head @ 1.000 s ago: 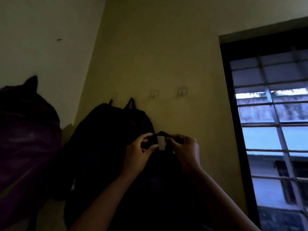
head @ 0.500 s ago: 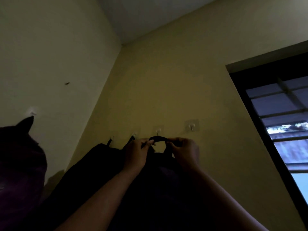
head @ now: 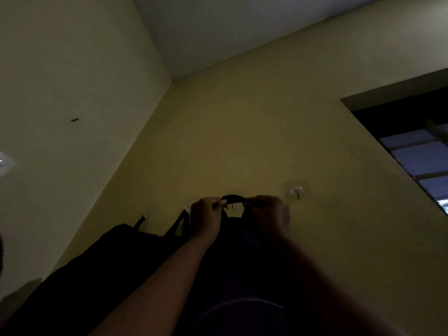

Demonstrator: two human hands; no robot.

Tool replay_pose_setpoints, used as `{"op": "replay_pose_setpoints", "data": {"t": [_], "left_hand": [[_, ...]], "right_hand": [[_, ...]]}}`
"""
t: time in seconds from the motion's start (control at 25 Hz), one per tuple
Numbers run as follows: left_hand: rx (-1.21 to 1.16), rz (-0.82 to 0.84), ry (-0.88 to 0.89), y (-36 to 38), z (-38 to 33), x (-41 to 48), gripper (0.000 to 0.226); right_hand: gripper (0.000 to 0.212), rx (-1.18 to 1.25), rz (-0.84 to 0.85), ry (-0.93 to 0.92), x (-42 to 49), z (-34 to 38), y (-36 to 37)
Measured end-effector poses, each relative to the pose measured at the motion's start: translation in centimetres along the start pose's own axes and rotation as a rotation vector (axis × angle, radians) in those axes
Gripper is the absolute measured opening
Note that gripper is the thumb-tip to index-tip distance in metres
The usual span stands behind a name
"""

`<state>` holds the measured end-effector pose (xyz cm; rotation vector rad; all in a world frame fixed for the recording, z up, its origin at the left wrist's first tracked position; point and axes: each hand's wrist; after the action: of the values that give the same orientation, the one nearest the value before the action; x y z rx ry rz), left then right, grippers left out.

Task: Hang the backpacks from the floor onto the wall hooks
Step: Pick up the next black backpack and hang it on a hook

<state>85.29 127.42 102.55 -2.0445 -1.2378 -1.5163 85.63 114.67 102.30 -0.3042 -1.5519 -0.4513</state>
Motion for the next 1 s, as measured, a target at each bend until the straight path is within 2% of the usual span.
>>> {"op": "replay_pose_setpoints", "data": {"t": [0.2,0.28,0.44,0.48,0.52,0.64,0.8,1.0], "left_hand": [[-0.01,-0.004,0.027,1.4,1.0,2.3,0.031],[-0.006,0.047,0.006,1.6,1.2,2.9,0.03],[0.011,0.18,-0.263,1.4,1.3,3.8,0.047],[-0.029,0.223,-0.346,1.2,1.4,3.9,0.043],[-0.055,0.262,-0.401,1.2,1.6,4.2,0.039],[-0.106,0.352,-0.5,0.9,2.2,3.6,0.05],[-0.156,0.367,-0.45,-0.2,2.3,0.9,0.033],[0.003,0.36,-0.308,-4.4,0.7,-2.8,0.034]], "right_hand": [[0.024,-0.097,-0.001,-0.078,2.0,-1.3,2.1],[0.023,-0.122,-0.01,-0.076,2.6,-1.4,2.4],[0.021,-0.145,-0.005,-0.049,3.1,-1.4,2.4],[0.021,-0.158,0.004,-0.045,3.0,-1.3,2.4],[0.022,-0.172,0.015,-0.046,2.8,-1.3,2.4],[0.021,-0.19,0.047,-0.055,1.9,-1.1,2.4],[0.023,-0.173,0.123,-0.087,0.1,-0.6,2.1],[0.03,-0.094,0.257,-0.009,-2.4,1.2,0.0]]}}
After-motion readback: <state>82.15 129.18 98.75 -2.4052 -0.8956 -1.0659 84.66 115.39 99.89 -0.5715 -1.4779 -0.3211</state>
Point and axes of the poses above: each hand's wrist, its own x-axis towards the middle knuckle, its own y-axis out of the palm, z = x × y, and after that the axes turned 15 degrees about -y, right-handed
